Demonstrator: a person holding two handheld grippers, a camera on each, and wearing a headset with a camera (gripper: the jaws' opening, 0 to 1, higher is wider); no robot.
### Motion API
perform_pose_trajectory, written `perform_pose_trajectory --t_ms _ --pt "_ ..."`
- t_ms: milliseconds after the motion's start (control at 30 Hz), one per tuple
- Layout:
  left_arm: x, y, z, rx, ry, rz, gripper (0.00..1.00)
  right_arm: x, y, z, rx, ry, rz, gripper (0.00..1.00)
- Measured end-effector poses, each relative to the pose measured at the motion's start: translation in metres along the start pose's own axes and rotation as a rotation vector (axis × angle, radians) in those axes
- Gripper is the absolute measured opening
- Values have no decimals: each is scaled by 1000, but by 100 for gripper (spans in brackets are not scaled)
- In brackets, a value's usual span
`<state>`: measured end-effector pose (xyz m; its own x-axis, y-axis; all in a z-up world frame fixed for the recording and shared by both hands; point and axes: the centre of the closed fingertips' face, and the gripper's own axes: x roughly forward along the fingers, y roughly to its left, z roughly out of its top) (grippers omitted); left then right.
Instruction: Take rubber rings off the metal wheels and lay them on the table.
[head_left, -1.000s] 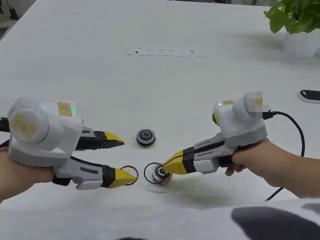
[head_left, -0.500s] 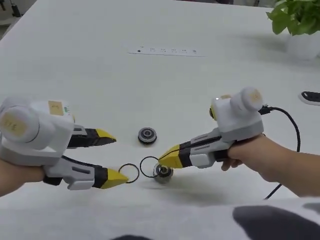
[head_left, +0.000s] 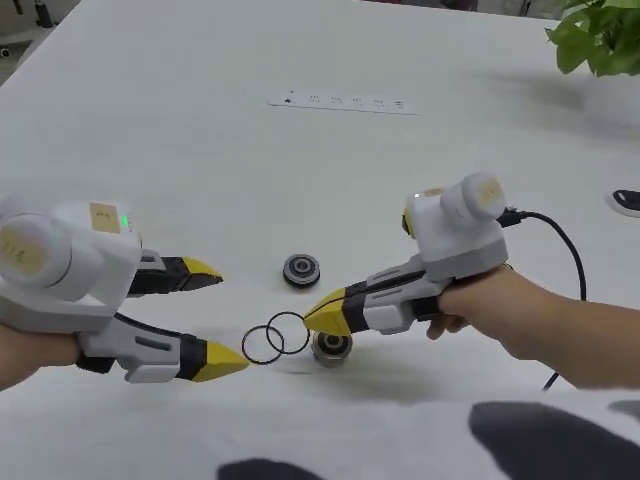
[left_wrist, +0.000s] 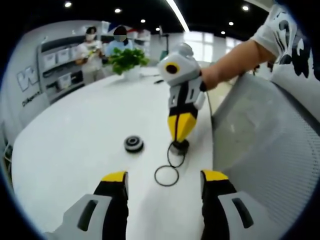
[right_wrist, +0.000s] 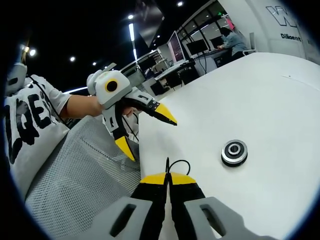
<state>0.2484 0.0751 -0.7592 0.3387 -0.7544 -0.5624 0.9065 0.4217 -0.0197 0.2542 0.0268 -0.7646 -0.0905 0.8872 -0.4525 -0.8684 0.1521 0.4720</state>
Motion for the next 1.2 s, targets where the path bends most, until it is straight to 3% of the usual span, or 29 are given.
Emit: perform_pose_trajectory --t_ms 600,1200 --pt "-6 2 -6 -6 12 17 60 24 4 -4 7 33 29 0" --pt "-5 2 -11 -14 27 15 60 28 -9 -6 53 28 0 0"
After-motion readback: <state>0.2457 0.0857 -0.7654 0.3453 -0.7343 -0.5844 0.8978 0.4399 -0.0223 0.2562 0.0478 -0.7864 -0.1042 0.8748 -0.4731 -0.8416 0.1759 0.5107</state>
